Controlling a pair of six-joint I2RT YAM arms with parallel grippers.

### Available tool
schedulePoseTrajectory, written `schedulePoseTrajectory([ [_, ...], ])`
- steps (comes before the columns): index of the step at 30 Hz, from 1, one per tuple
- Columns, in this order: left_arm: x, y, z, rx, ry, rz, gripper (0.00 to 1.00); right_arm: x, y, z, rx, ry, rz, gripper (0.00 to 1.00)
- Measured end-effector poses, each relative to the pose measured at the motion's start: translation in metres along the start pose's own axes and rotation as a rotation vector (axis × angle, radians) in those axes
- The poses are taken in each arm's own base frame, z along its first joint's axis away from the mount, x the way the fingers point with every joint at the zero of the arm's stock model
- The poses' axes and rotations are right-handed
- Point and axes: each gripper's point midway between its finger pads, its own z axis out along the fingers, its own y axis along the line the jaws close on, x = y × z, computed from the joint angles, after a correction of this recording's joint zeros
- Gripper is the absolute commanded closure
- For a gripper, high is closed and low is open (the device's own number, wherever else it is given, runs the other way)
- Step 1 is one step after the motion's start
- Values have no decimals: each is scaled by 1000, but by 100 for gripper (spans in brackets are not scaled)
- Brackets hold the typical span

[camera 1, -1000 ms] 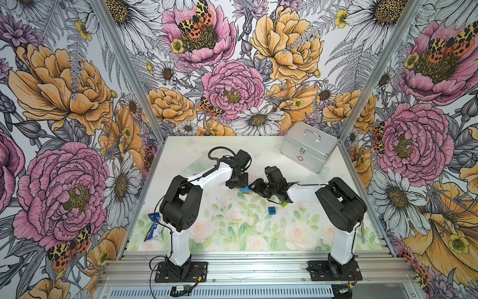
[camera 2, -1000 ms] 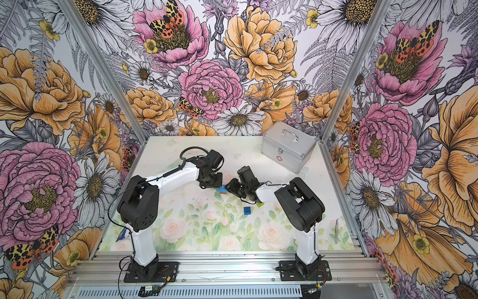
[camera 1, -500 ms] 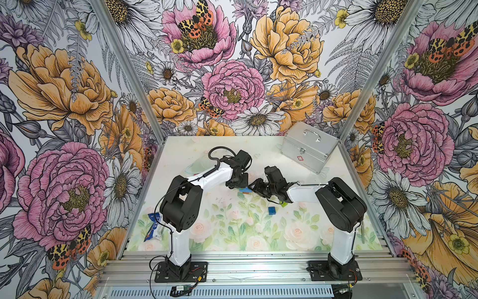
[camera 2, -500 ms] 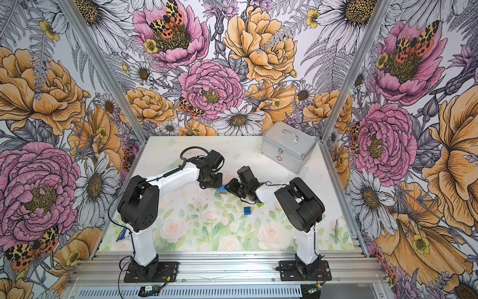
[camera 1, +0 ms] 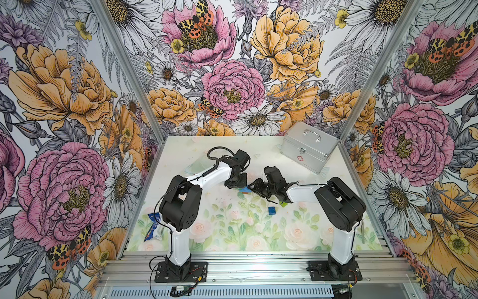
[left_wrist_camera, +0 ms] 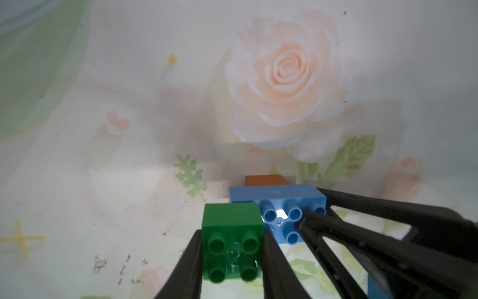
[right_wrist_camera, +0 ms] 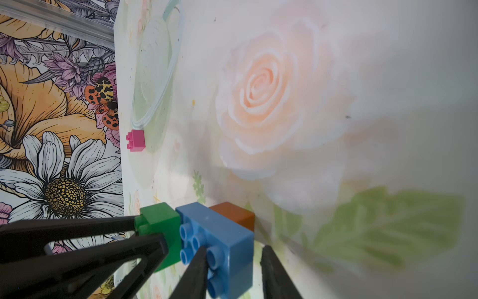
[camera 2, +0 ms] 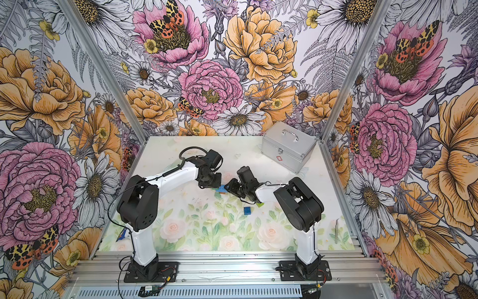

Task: Assemble the letter v with lego
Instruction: Assemble the lego brick with the lego brick.

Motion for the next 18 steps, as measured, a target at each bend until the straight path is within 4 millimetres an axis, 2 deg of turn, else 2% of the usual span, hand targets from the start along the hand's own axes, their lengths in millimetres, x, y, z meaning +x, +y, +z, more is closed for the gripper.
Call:
schedulePoseTrajectory([
  [13, 2, -3, 3, -37, -6, 25, 92, 0, 0, 0, -1, 0, 0, 64],
  [18, 2, -3, 3, -46, -3, 29, 87, 0, 0, 0, -1, -1, 0, 64],
])
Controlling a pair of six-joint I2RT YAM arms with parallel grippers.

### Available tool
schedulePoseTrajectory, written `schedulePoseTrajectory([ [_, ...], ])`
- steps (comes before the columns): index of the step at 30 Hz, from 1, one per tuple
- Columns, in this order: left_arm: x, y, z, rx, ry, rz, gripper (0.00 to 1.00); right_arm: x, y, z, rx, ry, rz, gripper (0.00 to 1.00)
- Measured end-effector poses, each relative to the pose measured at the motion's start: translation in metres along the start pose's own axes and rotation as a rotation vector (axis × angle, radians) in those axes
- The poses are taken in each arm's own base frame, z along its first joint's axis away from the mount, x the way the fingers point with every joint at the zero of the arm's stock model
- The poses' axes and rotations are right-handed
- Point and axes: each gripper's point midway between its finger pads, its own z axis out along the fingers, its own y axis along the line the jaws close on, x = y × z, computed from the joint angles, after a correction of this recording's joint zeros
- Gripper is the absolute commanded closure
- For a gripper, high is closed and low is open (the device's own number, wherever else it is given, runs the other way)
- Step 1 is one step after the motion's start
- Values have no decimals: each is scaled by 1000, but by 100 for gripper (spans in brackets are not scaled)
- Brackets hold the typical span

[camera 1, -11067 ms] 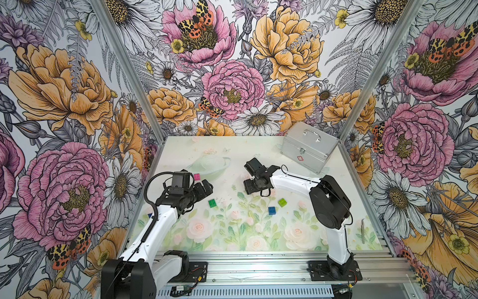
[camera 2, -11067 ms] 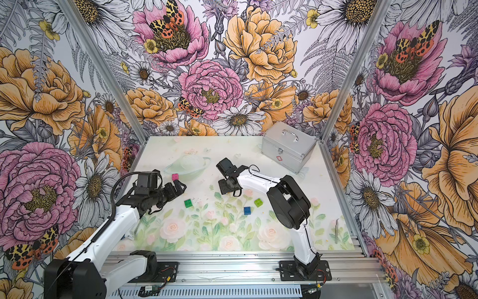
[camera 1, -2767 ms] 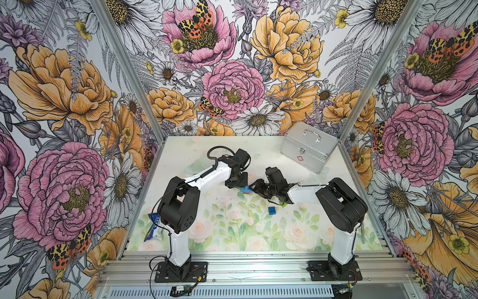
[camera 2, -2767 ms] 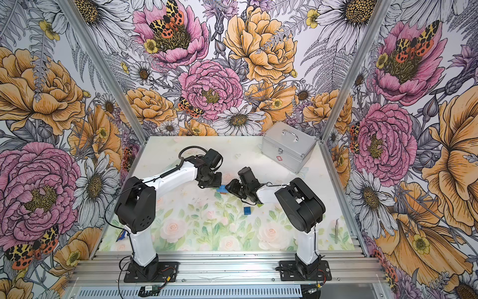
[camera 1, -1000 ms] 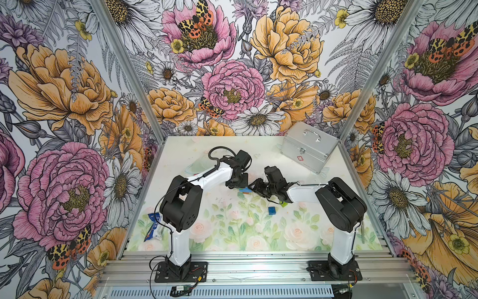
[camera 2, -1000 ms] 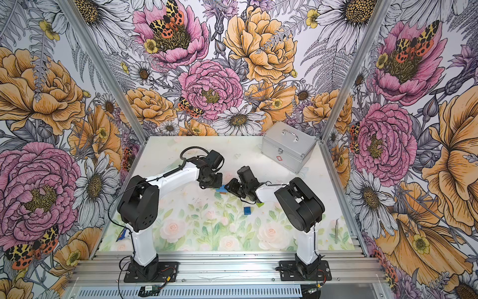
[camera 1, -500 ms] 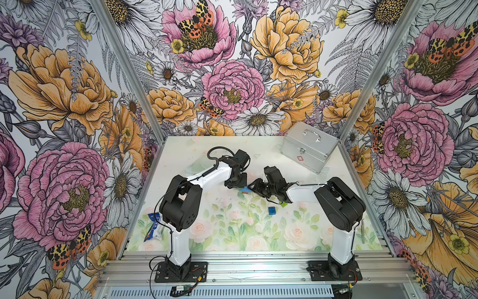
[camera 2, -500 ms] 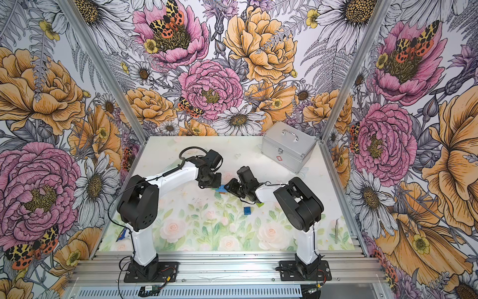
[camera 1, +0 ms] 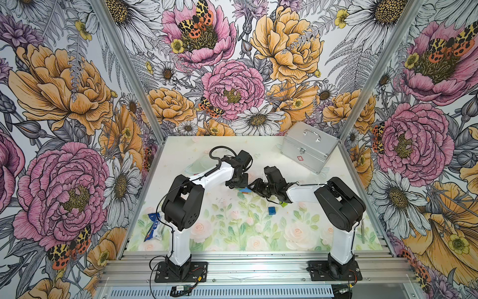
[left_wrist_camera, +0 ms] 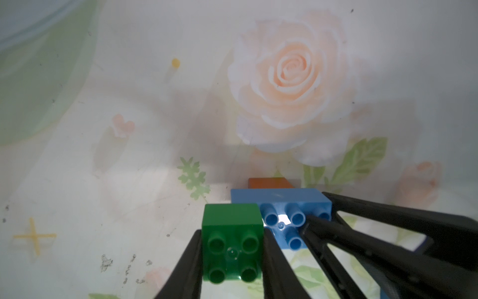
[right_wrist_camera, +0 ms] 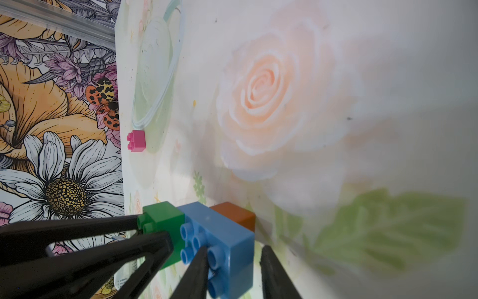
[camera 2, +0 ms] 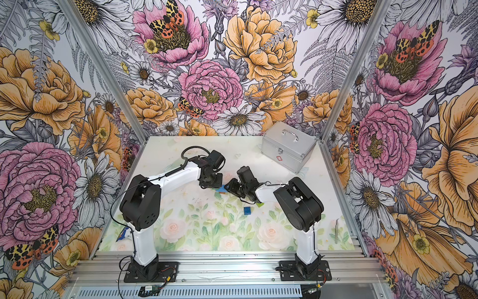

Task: Assemble the letter v with lego
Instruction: Assemble the lego brick with the lego brick.

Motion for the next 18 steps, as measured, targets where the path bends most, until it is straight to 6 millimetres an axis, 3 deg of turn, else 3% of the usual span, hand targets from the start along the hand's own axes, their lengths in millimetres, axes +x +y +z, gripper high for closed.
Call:
schedulePoseTrajectory([
  [4, 0, 1, 0, 0, 1, -2, 78, 0, 0, 0, 0, 0, 0, 64],
  [9, -1, 2, -1, 1, 1, -7, 53, 0, 0, 0, 0, 0, 0, 64],
  [18, 2, 8, -5, -12, 23, -32, 38, 0, 0, 0, 0, 0, -3, 65],
])
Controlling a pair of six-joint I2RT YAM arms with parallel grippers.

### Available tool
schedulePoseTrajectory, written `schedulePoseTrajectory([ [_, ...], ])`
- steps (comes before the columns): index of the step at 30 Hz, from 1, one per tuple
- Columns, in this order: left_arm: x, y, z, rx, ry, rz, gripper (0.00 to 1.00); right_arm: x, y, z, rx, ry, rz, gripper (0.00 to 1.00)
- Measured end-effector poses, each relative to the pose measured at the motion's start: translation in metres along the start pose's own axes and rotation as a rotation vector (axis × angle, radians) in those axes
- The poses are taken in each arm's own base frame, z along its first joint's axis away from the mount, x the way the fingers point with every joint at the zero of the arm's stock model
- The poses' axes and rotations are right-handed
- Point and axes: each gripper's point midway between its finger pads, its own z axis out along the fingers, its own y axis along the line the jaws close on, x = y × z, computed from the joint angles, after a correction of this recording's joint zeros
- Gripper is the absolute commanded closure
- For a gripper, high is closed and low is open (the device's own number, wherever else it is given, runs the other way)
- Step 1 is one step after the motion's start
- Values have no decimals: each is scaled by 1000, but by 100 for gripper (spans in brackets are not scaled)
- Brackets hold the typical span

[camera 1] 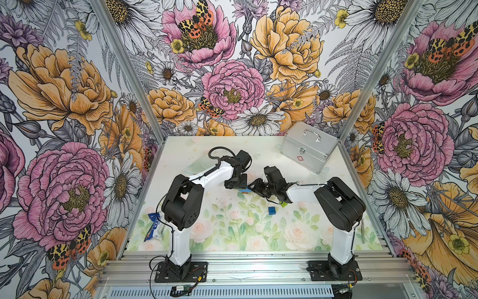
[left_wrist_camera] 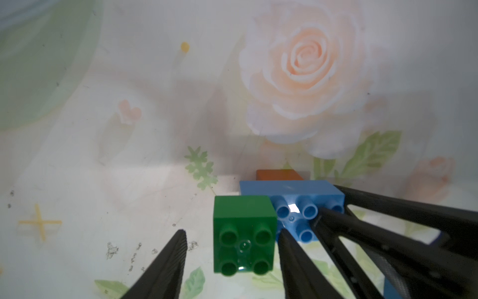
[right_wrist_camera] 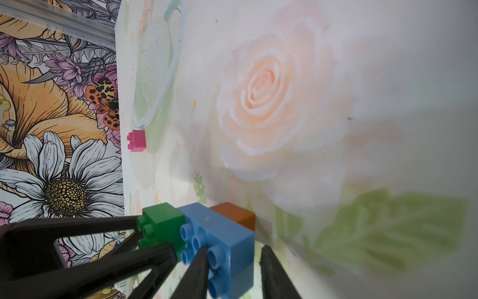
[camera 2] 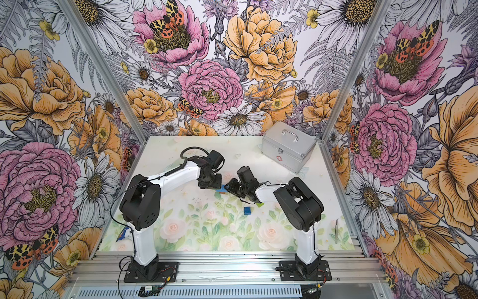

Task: Assemble the letter v with lego
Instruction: Assemble the lego brick with the lego brick, then adjust the lego brick at the center of the board.

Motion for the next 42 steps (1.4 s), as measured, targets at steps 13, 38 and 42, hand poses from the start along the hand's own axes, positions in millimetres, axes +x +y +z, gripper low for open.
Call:
schedulePoseTrajectory([
  [13, -1, 20, -69, 350, -267, -202, 12, -2, -4, -4, 65, 12, -50, 21],
  [38, 4, 12, -5, 775, -304, -425, 25, -10, -45, -143, 497, -100, -188, 7],
  [42, 9, 2, 4, 779, -276, -409, 26, 11, -78, -163, 596, -61, -184, 12],
])
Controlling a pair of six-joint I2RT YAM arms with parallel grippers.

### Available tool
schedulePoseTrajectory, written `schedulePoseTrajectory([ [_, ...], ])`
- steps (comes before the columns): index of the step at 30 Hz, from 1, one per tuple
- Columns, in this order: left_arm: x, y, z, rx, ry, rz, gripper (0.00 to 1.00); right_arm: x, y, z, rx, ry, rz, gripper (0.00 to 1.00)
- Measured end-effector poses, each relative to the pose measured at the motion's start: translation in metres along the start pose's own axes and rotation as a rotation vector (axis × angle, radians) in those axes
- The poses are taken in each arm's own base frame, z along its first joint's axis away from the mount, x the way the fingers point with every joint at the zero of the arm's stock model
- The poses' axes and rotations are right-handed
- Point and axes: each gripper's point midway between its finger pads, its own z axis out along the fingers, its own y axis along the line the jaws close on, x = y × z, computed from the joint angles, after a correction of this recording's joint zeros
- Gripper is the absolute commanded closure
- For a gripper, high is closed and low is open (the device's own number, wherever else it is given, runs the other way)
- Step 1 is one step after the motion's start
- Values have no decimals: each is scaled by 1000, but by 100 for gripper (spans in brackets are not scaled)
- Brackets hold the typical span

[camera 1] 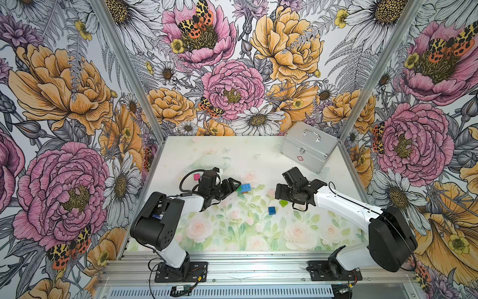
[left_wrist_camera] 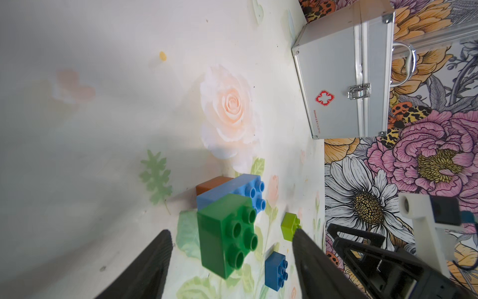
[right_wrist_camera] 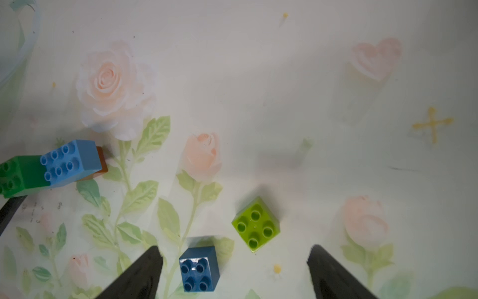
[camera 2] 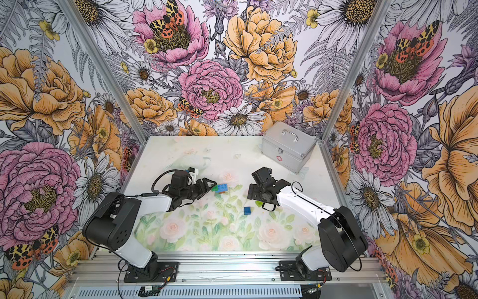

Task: Assemble the letter v with lego
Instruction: Adjust the lego brick at the center of the board.

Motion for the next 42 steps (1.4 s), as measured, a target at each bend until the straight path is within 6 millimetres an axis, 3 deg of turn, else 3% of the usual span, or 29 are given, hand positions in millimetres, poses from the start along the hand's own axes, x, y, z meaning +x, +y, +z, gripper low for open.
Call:
schedulePoseTrajectory([
  [5, 2, -5, 15, 16, 32, 9, 36, 26, -24, 8, 73, 69, -13, 15],
  [12, -9, -21, 28, 59, 51, 22, 43, 31, -29, 13, 100, 91, -28, 15],
  [18, -11, -24, 42, 80, 87, 24, 43, 31, -29, 14, 100, 93, -36, 16],
  [25, -3, -10, 48, 51, 120, 9, 35, 30, -28, 25, 106, 112, -52, 29],
  [42, 12, -15, 51, 54, 150, 23, 43, 7, -11, 50, 67, 123, -123, 33],
])
